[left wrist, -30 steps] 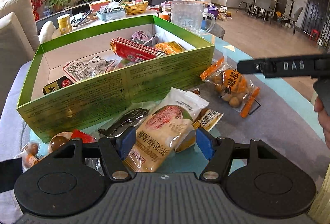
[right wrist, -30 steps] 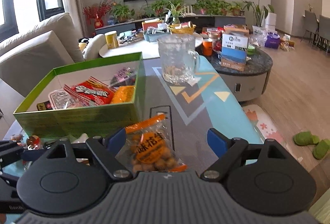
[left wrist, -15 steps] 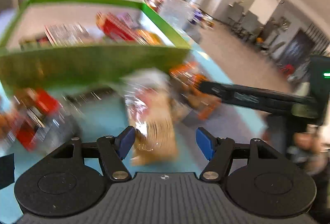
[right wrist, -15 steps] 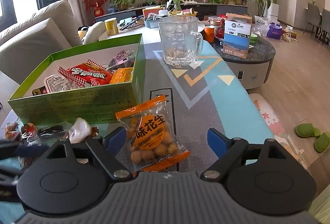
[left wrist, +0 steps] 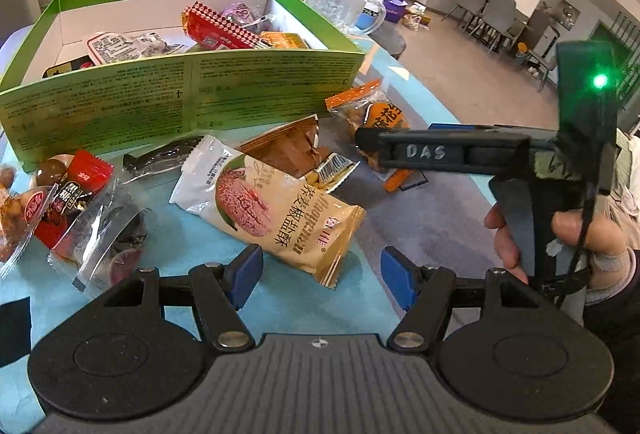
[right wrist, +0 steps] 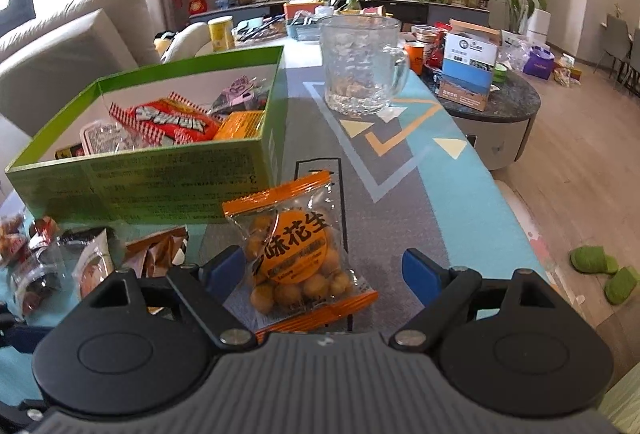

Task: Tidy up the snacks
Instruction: 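Grasp the beige bread pouch with the left tool while the right tool grasps the orange peanut bag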

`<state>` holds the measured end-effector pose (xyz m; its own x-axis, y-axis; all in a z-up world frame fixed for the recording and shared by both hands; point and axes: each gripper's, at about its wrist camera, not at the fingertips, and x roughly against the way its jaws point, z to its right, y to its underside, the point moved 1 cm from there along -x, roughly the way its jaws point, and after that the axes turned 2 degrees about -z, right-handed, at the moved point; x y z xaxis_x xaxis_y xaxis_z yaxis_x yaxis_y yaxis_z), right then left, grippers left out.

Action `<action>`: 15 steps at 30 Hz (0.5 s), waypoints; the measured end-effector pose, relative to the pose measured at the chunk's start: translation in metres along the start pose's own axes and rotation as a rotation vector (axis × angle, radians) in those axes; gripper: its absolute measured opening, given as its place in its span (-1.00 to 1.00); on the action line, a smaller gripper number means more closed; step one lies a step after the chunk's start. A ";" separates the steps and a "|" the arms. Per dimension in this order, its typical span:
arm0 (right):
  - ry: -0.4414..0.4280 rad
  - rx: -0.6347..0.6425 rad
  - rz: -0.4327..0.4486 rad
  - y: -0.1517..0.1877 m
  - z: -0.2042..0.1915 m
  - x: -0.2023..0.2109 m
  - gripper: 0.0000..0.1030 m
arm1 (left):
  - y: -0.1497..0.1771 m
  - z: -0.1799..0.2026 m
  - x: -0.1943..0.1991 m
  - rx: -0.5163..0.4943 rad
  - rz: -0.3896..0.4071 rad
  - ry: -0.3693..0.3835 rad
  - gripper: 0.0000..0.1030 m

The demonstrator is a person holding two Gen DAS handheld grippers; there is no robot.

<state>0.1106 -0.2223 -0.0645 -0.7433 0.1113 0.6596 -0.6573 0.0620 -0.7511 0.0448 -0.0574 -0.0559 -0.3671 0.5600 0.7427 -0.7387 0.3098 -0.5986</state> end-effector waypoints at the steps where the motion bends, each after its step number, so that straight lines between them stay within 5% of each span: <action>1: 0.001 0.016 -0.005 0.000 -0.002 -0.003 0.14 | -0.001 -0.001 0.000 0.013 -0.001 -0.001 0.21; 15: 0.017 0.075 0.010 -0.004 -0.010 -0.023 0.14 | -0.014 -0.017 0.002 0.267 -0.012 0.009 0.21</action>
<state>0.1311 -0.2152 -0.0768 -0.7480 0.1283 0.6511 -0.6579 -0.0138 -0.7530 0.0640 -0.0476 -0.0505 -0.3537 0.5645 0.7458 -0.8663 0.1028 -0.4887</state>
